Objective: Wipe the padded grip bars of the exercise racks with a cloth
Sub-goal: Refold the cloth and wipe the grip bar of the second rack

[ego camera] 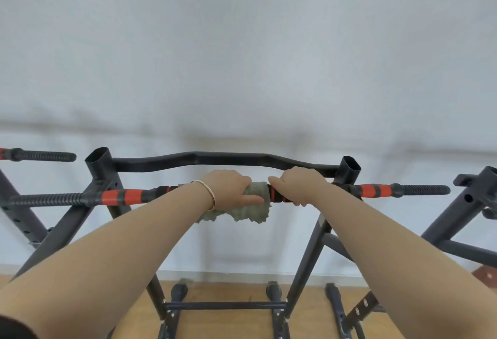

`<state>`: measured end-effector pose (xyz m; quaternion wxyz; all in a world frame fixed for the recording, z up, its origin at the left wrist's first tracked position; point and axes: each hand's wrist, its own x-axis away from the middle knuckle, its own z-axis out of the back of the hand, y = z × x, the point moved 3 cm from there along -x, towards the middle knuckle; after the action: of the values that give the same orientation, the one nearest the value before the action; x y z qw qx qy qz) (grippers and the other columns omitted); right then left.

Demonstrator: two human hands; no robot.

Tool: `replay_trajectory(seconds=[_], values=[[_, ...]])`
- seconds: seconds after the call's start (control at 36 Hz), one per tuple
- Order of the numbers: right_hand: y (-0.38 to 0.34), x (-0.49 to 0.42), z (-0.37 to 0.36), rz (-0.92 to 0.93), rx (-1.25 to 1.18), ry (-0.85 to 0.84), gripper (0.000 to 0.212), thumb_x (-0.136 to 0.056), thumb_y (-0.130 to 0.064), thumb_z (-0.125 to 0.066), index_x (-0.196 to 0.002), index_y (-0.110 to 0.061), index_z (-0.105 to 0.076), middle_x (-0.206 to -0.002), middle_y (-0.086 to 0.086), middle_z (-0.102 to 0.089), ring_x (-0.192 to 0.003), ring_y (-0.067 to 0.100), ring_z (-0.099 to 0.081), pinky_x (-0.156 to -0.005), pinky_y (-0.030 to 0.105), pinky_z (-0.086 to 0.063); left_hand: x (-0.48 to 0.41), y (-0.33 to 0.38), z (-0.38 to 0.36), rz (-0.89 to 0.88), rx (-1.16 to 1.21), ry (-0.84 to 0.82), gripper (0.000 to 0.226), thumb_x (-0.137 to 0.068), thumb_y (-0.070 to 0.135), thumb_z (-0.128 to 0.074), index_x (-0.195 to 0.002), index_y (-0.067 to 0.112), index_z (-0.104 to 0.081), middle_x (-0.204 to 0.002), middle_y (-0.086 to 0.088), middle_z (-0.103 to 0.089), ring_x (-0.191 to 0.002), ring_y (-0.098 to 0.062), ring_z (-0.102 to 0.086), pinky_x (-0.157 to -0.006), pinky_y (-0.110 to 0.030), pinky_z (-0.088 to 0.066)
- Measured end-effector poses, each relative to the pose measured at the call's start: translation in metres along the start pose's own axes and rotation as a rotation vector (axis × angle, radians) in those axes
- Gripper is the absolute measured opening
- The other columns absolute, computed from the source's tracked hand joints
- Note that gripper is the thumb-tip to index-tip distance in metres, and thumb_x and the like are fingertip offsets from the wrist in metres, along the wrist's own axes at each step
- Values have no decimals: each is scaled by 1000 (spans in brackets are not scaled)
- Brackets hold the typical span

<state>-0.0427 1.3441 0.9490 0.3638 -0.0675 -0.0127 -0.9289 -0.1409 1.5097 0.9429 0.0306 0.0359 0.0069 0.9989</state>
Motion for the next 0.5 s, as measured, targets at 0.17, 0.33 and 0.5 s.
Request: replay_trajectory(seconds=[0.17,0.33,0.5], values=[[-4,12,-11,72,326,347,65,-92,-41,-1,-71,-13,-55,-58,-1,-46,-52,23,-43,-50,30,-30,-8,-8,5,63,259,-206,69,-77,83,-29,-81,28,-70,-73,9,-72,-72,-9,-68,-64,-29,-44],[-9,21,-16,8,288,414,38,-89,-30,-38,-55,-16,-45,-47,-4,-43,-42,22,-40,-47,25,-20,-10,-8,1,87,224,-147,76,-79,85,-22,-69,25,-68,-68,5,-68,-67,-12,-65,-60,-30,-41],[9,-7,0,-116,-181,-201,65,-86,-56,-23,-74,-12,-69,-59,-1,-72,-55,14,-72,-71,31,-52,-2,0,-1,78,38,4,72,-78,80,-19,-69,23,-61,-61,4,-64,-59,-13,-61,-55,-31,-40]])
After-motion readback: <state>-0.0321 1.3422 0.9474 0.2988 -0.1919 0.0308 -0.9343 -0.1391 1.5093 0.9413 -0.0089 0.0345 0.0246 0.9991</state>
